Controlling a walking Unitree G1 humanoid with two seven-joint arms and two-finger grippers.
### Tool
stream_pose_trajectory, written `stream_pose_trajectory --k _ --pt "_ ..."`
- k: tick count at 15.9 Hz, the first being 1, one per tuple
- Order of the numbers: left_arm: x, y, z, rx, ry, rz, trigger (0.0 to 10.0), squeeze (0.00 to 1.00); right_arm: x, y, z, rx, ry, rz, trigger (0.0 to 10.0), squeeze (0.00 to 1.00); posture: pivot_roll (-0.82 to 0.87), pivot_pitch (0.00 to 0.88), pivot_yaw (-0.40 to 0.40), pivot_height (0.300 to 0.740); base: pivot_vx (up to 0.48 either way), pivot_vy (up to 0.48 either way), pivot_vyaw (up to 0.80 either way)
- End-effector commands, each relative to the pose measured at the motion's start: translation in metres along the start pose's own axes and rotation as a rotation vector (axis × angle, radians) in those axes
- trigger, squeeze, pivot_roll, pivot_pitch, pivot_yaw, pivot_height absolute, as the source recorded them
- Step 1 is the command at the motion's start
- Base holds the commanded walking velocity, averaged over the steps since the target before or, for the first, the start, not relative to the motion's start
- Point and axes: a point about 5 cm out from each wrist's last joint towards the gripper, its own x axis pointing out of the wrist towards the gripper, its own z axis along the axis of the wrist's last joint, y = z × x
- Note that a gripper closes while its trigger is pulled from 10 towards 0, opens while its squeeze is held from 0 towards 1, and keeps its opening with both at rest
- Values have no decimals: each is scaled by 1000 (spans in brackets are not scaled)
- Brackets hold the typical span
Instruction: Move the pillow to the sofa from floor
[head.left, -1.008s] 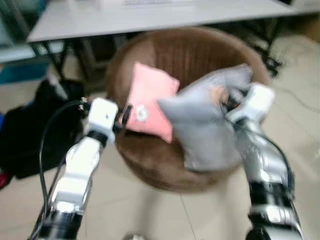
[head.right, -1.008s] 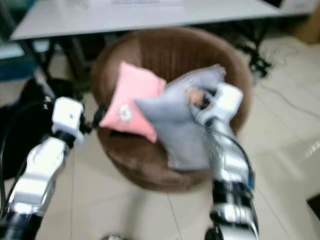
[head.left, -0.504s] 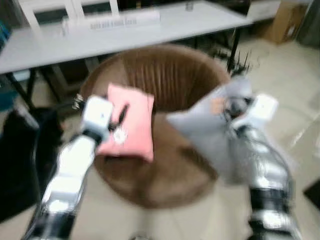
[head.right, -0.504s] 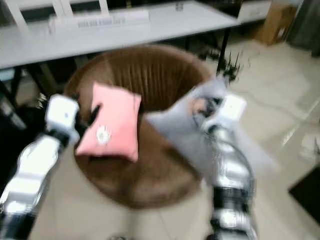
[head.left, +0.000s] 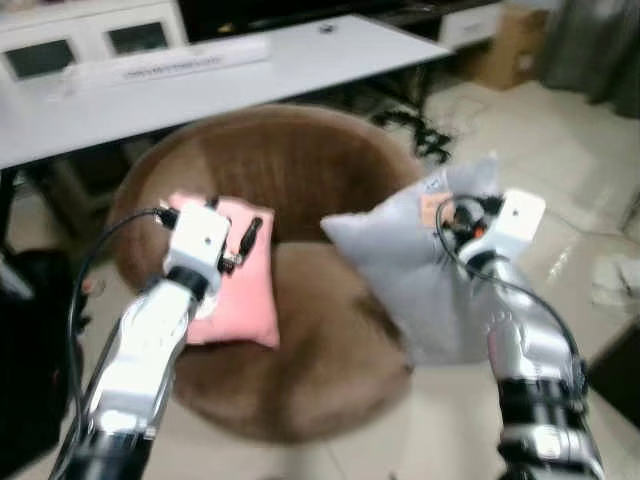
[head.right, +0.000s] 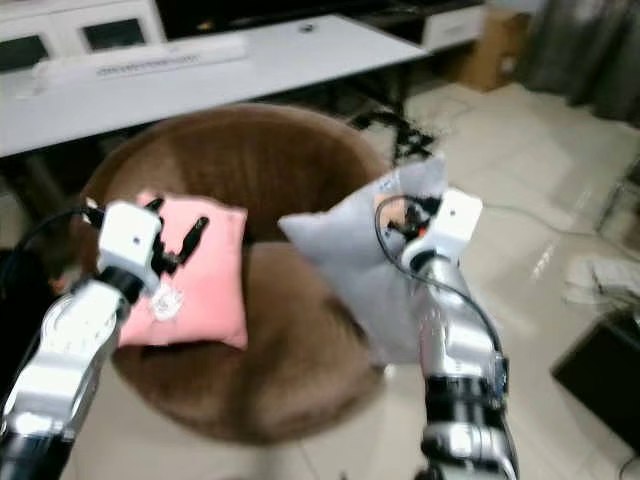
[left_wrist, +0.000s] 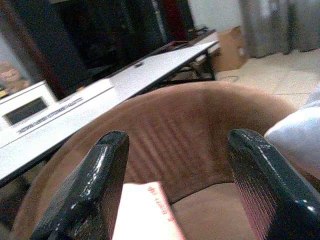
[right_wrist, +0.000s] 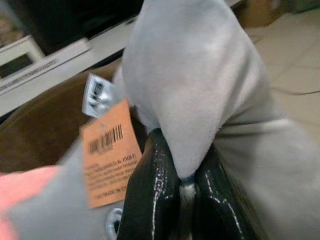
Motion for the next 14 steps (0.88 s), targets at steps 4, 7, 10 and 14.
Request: stream_pose_trajectory --k 4,7,10,14 --pt "-3 0 0 10 16 -10 10000 0 4 21 7 35 -14 89 10000 0 64 0 37 740 327 0 600" --pt "-6 -7 -4 -10 45 -34 10000 0 6 17 6 -1 -1 79 10000 0 72 0 27 740 95 0 0" --pt "-12 -16 -10 22 84 -128 10000 0 8 11 10 -97 20 62 10000 0 82 0 23 740 0 0 0" --pt "-25 -21 -22 35 144 -248 10000 0 11 21 7 -277 137 216 10000 0 94 0 10 740 0 0 0"
